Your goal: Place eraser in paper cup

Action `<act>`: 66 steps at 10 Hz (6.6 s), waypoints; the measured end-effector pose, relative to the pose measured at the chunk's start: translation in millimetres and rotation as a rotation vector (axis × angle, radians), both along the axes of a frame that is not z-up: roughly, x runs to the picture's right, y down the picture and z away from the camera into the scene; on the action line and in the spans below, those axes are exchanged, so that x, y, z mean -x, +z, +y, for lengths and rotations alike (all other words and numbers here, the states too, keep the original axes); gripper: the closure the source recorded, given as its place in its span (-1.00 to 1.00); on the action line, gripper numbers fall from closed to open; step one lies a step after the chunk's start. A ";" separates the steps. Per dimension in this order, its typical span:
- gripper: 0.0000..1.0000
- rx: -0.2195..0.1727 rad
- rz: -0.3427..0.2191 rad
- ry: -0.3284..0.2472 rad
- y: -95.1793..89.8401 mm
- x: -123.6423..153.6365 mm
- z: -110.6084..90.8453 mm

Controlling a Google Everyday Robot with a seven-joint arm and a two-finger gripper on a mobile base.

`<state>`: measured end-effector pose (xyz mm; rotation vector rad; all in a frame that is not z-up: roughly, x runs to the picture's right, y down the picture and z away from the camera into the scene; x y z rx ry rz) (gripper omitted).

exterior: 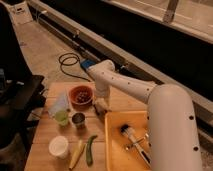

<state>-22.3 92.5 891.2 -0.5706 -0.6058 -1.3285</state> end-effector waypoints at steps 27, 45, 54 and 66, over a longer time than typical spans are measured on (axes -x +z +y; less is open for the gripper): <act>1.00 -0.171 0.100 0.147 -178.1 67.2 -60.5; 1.00 -0.136 0.051 0.089 -260.6 141.4 24.8; 1.00 0.020 -0.189 -0.021 -289.6 197.3 87.7; 1.00 0.002 -0.179 -0.111 -276.9 199.1 130.5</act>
